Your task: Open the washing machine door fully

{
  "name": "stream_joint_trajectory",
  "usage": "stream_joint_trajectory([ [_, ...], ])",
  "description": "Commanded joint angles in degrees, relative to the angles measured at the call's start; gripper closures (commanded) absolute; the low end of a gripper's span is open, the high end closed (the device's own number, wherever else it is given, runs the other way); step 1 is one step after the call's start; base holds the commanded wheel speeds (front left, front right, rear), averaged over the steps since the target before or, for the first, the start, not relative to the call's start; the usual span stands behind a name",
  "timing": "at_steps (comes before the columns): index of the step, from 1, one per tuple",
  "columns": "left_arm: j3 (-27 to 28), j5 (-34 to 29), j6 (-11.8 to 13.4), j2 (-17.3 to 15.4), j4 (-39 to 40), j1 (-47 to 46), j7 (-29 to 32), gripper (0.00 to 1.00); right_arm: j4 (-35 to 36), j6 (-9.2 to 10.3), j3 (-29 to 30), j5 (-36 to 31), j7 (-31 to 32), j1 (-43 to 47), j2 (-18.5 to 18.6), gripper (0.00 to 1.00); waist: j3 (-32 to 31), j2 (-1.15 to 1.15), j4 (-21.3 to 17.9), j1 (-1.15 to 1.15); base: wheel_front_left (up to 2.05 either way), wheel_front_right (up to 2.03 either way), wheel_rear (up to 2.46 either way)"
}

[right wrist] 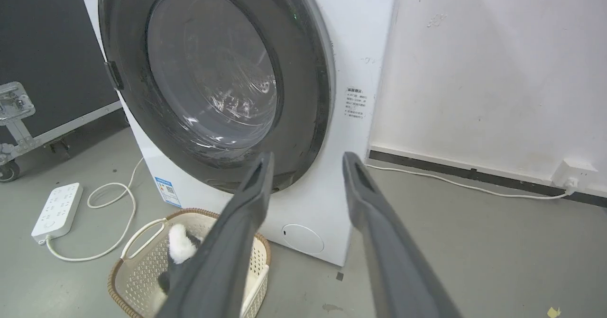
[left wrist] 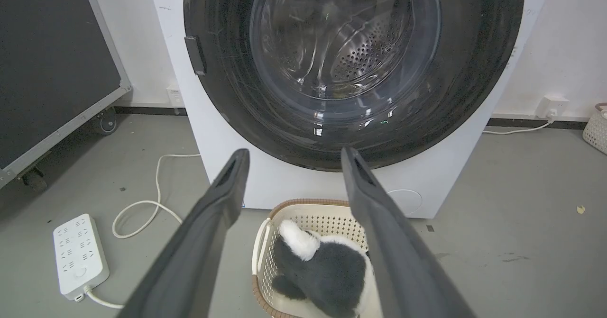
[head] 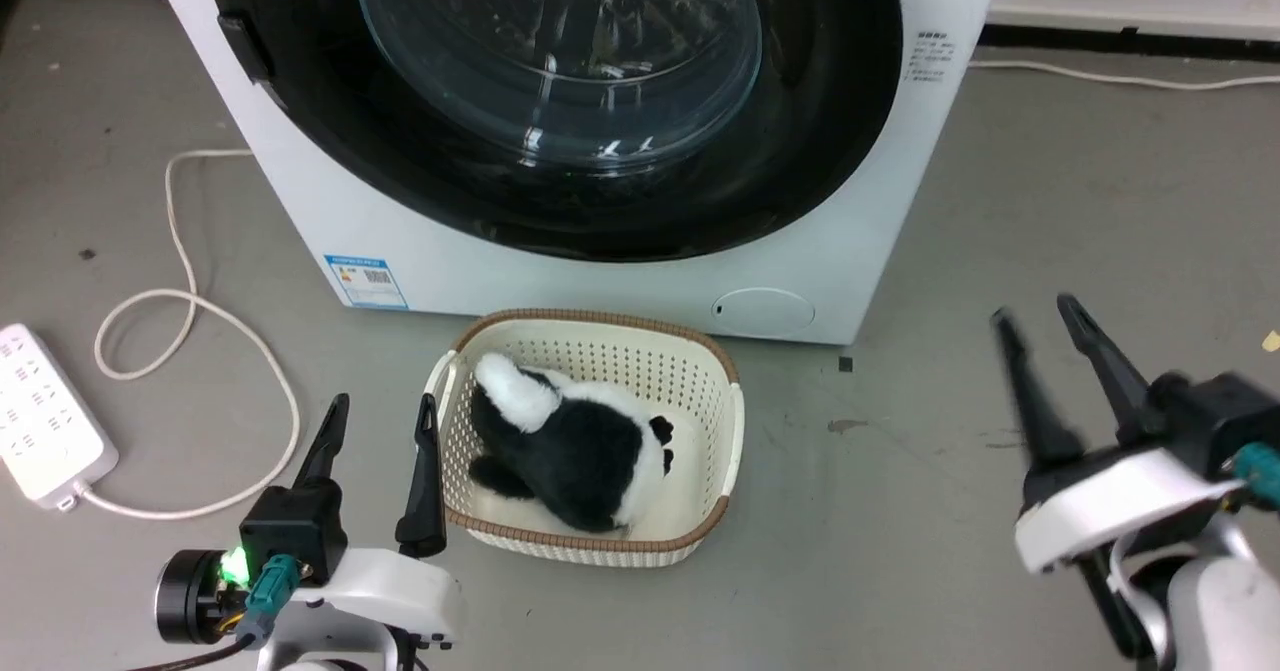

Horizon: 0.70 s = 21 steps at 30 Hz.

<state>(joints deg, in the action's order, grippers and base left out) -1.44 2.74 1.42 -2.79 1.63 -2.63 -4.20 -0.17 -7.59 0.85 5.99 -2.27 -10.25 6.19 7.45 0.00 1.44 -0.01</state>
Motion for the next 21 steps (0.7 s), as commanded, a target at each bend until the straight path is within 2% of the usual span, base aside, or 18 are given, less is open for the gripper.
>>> stream_joint_trajectory([
  [1,-0.3,0.5,0.4,0.0,0.3,-0.9,-0.8,0.0,-0.2,0.03,0.5,1.4,0.3,-2.1,0.6,1.0,0.6,0.0,0.2,0.01,0.0,0.0,0.0],
  [12,-0.8,1.5,0.8,0.0,0.8,-1.9,-2.2,0.0,-3.7,0.04,4.9,11.4,4.4,-10.9,-0.7,1.0,3.6,0.0,1.5,0.01,0.0,0.0,0.0],
  [21,-1.9,2.0,1.7,0.0,1.7,-2.7,-3.2,0.0,-8.3,0.05,9.3,19.3,10.2,-19.5,-0.9,1.0,6.8,0.0,2.7,0.01,0.0,0.0,0.0],
])
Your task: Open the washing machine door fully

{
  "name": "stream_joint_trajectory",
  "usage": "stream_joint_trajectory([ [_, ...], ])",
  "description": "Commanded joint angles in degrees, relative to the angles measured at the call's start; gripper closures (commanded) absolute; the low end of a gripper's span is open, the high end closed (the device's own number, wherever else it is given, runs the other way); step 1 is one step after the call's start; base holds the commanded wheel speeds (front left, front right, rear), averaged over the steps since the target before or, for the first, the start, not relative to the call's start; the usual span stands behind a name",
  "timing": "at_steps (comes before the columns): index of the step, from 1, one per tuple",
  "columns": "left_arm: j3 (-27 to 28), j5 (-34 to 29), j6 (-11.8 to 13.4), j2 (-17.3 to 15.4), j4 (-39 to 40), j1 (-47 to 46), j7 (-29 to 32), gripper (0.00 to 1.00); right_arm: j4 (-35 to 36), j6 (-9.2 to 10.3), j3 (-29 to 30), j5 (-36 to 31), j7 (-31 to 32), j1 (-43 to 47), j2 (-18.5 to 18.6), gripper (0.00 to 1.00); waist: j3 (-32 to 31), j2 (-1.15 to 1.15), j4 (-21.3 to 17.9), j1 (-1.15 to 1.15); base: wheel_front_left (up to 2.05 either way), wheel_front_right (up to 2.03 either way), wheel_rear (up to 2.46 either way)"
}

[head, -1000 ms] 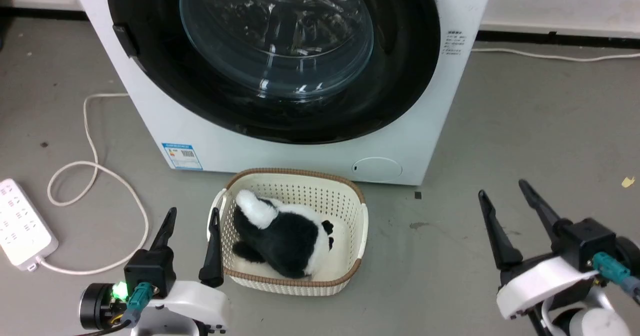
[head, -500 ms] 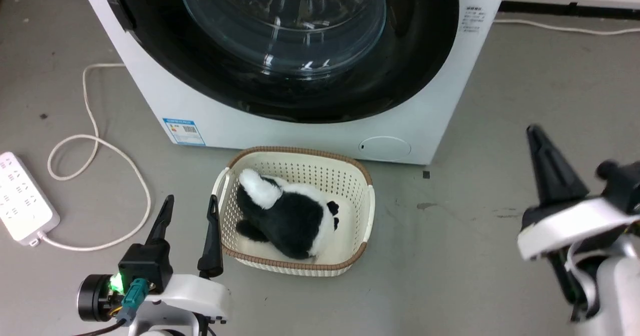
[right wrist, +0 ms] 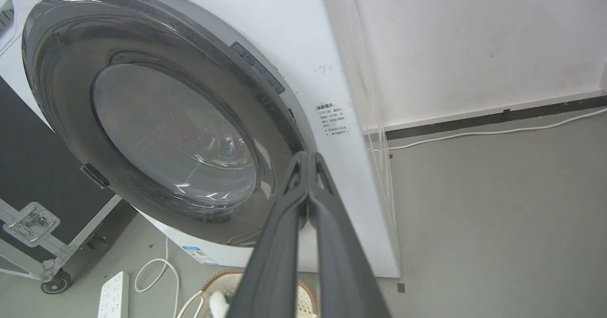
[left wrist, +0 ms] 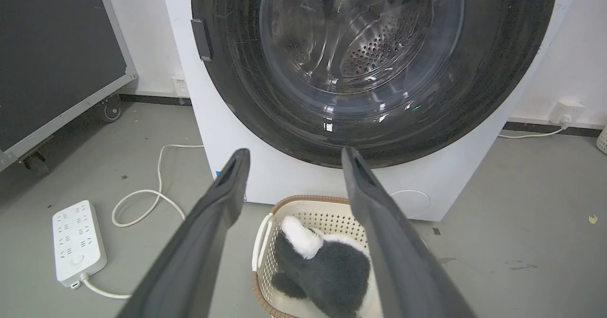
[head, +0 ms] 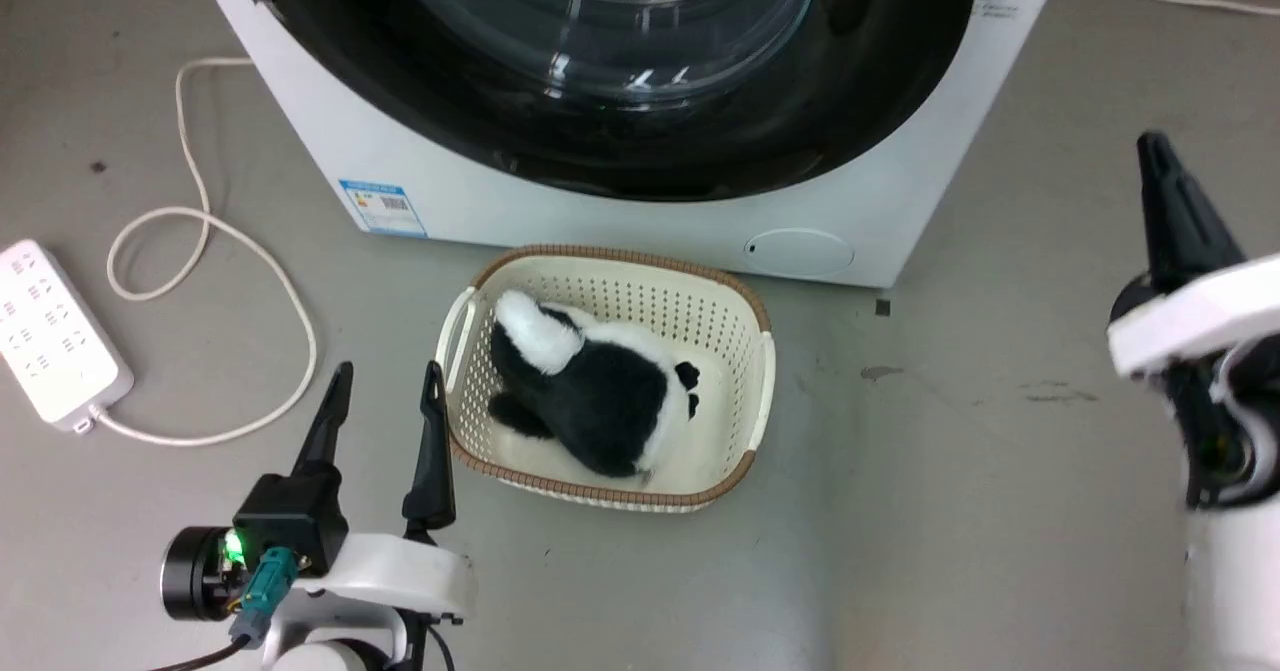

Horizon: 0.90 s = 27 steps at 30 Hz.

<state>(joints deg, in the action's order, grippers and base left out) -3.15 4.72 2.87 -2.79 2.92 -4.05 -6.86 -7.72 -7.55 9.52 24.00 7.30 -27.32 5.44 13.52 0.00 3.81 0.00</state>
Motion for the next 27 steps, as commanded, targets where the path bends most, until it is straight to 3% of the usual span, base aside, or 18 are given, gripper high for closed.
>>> stream_joint_trajectory([
  [1,-0.2,0.2,0.4,0.0,0.6,-1.4,-0.7,0.0,-1.4,0.02,1.2,2.0,1.4,-3.5,-0.2,1.0,1.1,0.0,0.5,0.0,0.0,0.0,0.0],
  [16,-2.0,0.3,1.2,-0.1,1.6,-3.3,-2.5,0.0,-13.1,0.03,10.1,11.1,13.7,-22.4,-0.6,1.0,7.2,0.0,3.3,0.0,0.0,0.0,0.0],
  [27,-3.6,1.3,1.8,-0.1,2.4,-4.5,-3.7,0.0,-23.3,0.04,17.0,13.6,22.8,-34.6,0.1,1.0,10.8,0.0,5.6,0.0,0.0,0.0,0.0],
])
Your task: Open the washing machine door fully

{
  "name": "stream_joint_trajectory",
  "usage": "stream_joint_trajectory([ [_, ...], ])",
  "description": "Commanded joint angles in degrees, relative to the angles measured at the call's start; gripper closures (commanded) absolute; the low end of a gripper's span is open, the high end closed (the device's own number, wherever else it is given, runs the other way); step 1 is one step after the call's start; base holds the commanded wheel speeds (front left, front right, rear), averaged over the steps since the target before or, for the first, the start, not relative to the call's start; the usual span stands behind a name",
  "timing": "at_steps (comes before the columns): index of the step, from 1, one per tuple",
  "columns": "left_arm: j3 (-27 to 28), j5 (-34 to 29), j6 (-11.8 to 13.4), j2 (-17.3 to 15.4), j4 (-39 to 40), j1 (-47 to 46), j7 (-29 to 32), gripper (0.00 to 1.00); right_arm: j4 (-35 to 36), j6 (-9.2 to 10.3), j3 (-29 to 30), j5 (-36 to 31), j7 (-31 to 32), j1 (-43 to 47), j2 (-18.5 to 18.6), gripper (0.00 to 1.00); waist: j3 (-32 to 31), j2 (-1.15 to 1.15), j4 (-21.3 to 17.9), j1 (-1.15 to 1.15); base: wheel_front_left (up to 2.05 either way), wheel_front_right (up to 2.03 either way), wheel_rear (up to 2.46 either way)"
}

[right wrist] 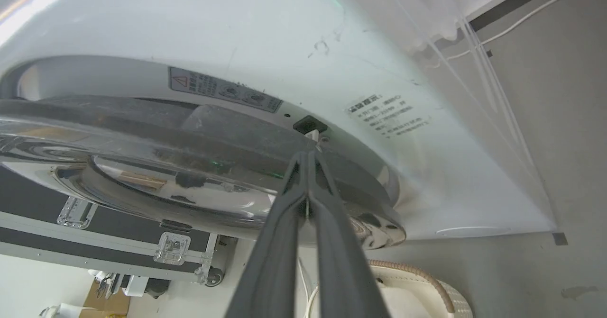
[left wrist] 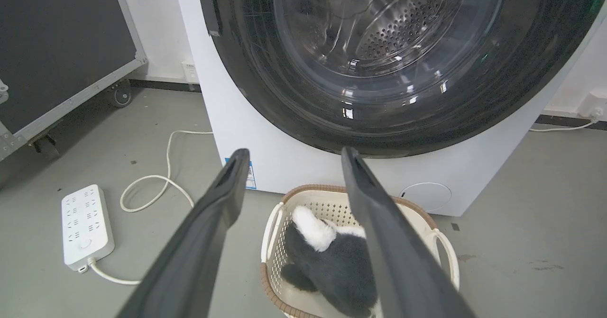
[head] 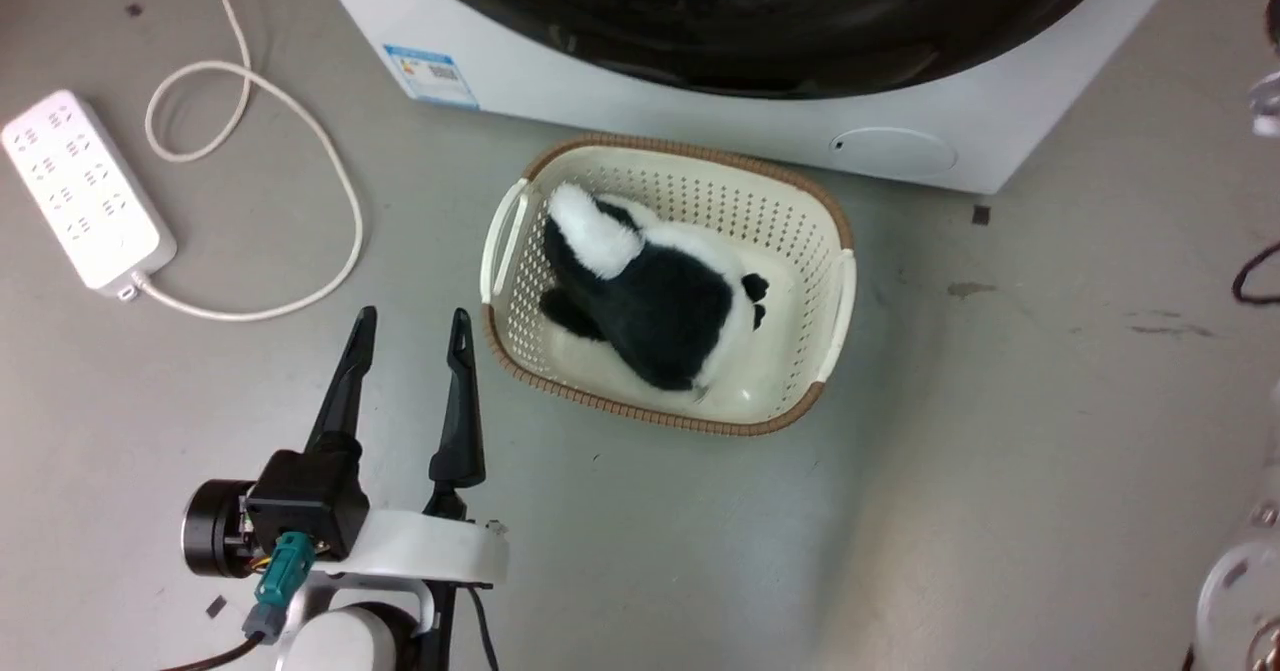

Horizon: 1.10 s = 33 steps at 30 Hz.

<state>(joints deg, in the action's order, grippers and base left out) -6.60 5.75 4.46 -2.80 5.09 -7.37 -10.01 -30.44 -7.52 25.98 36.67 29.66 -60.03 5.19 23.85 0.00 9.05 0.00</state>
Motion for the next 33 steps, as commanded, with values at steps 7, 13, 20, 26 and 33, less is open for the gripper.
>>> stream_joint_trajectory([
  [7,-1.1,1.0,0.7,-0.1,1.0,-1.7,-1.4,0.0,-7.8,0.01,5.8,0.9,5.9,-10.0,1.7,1.0,2.9,0.0,1.6,0.0,0.0,0.0,0.0],
  [13,-1.6,1.3,1.0,-0.1,1.2,-2.5,-2.1,0.0,-11.7,0.01,9.3,1.6,10.7,-16.4,1.3,1.0,4.8,0.0,2.4,0.0,0.0,0.0,0.0],
  [20,-2.2,1.8,1.6,-0.1,1.6,-3.1,-2.9,0.0,-13.7,0.02,12.9,1.9,15.5,-19.7,0.5,1.0,5.6,0.0,3.1,0.0,0.0,0.0,0.0],
  [26,-2.3,2.5,2.0,-0.1,1.6,-3.6,-3.6,0.0,-13.5,0.02,15.5,2.1,20.1,-18.5,-0.1,1.0,4.9,0.0,3.4,0.0,0.0,0.0,0.0],
  [33,-2.2,2.6,2.0,-0.1,1.5,-2.9,-4.5,0.0,-11.7,0.03,18.2,4.4,27.8,-14.6,-1.7,1.0,2.8,0.0,2.9,0.0,0.0,0.0,0.0],
])
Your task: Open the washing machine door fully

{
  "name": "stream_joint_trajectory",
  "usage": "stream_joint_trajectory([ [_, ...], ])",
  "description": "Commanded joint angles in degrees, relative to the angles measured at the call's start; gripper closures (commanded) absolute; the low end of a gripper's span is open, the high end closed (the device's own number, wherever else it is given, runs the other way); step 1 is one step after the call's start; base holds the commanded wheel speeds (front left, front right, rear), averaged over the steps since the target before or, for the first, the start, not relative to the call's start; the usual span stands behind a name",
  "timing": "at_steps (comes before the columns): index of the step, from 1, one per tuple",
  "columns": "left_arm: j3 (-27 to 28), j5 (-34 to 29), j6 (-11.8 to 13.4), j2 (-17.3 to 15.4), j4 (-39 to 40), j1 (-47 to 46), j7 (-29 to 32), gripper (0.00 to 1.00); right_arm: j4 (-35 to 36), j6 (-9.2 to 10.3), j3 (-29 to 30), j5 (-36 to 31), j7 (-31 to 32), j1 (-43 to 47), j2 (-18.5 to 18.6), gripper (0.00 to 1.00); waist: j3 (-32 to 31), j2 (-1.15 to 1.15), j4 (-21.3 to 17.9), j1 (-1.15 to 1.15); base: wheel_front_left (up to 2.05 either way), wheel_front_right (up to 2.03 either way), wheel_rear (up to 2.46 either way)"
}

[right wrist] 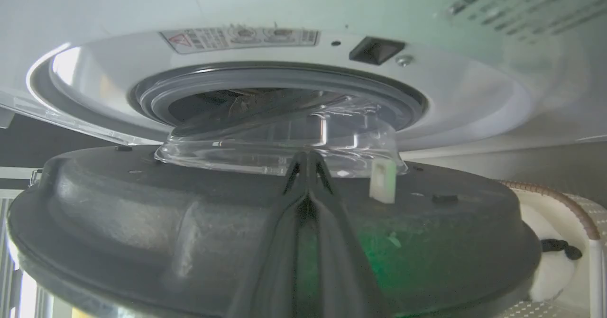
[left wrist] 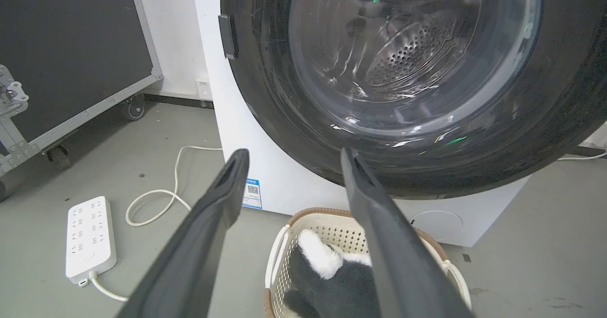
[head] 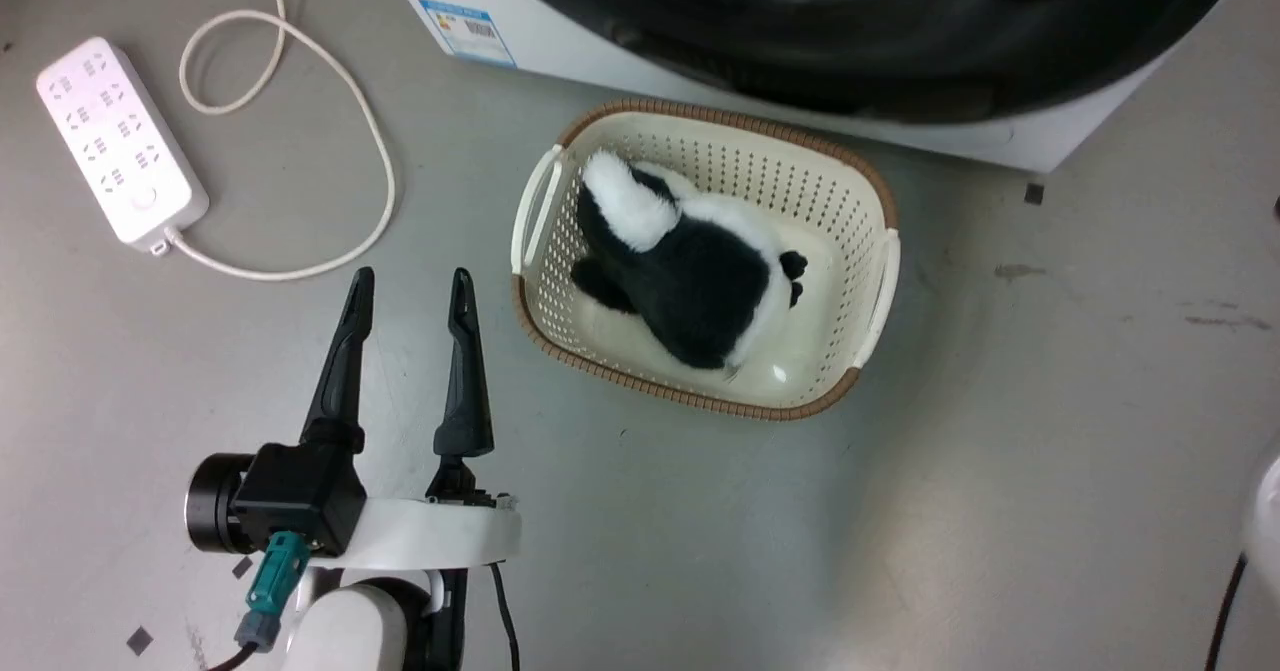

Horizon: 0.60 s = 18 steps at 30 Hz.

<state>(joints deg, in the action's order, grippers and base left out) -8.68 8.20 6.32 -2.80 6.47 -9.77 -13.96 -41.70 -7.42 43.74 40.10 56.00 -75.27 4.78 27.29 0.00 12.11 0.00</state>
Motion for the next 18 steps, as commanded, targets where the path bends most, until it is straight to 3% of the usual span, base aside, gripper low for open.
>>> stream_joint_trajectory([
  [1,-0.3,0.2,0.1,-0.1,-0.1,-0.2,-0.8,0.0,0.6,-0.07,0.7,2.0,3.4,2.4,-1.6,1.0,-1.7,0.0,-0.3,0.0,0.0,0.0,0.0],
  [4,-0.3,0.4,0.1,-0.1,-0.6,0.7,-1.0,0.0,1.4,-0.07,0.4,5.5,6.1,5.7,-1.8,1.0,-3.5,0.0,-0.5,0.0,0.0,0.0,0.0],
  [8,-0.7,0.3,-0.4,-0.1,-1.6,2.2,-1.0,0.0,0.3,-0.07,-5.3,12.0,6.0,11.5,-1.9,1.0,-6.3,0.0,-1.3,0.0,0.0,0.0,0.0],
  [18,-0.4,0.6,-2.5,-0.1,-2.7,5.0,-1.0,0.0,3.2,-0.07,-29.1,30.6,3.1,25.5,-1.9,1.0,-10.8,0.0,-2.6,0.0,0.0,0.0,0.0],
])
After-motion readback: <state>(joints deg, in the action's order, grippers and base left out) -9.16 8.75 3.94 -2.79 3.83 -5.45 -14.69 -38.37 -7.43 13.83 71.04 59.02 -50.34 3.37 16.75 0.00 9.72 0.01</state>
